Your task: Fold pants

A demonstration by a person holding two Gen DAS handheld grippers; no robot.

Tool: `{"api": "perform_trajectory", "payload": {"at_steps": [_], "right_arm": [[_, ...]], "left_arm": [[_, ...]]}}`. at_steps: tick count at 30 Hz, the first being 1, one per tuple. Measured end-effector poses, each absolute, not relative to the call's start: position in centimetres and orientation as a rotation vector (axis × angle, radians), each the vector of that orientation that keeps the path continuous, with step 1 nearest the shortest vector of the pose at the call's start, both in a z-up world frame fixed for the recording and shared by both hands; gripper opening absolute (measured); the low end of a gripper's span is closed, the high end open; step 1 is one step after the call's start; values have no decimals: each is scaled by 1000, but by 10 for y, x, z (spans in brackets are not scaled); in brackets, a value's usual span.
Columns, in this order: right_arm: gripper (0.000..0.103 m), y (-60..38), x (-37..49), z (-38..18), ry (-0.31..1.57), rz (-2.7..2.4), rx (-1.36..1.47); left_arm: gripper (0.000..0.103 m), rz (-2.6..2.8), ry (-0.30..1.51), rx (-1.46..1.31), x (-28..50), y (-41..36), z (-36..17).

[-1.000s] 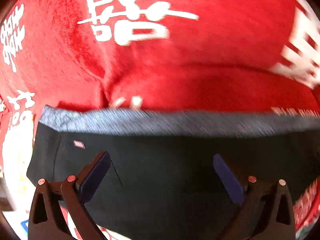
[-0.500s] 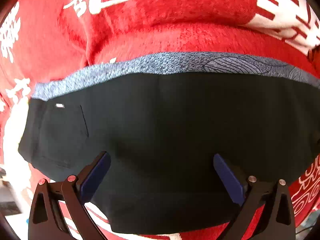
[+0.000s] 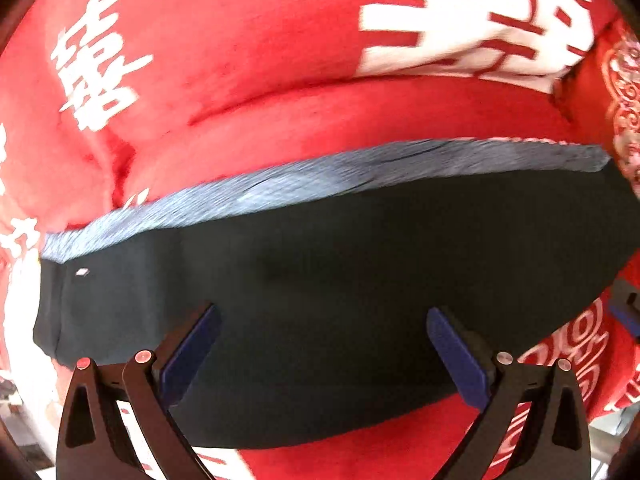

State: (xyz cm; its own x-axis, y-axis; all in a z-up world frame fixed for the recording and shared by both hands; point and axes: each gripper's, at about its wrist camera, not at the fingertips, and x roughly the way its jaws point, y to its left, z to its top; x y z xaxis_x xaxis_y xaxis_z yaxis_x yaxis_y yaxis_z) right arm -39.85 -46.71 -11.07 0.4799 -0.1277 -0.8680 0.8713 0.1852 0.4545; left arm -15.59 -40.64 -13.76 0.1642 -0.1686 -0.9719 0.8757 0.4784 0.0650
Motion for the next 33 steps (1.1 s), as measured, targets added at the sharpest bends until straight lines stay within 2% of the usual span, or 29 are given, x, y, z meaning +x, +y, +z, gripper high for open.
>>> {"api": "perform_trajectory", "payload": {"at_steps": [8,10,14,24,33], "right_arm": [[67,-493,-467,-126,529,-947,1334],[67,-498,-475,-134,488,-957,1368],[67,-505,-481,-141,439,-950,1384],[66,-508,-475,-142,438,-891,1388],[67,-529,-470,-151,317,-904,1392]], "left_arm": [[103,-918,1145,743,-196,-464,-145],[103,-889,1160,779,-201,-471,-161],[103,-868,1217,710,-193,-460,-174],[103,-854,1197,714,-204,-460,-173],[103,-860,1183,708,-207,-457,-175]]}}
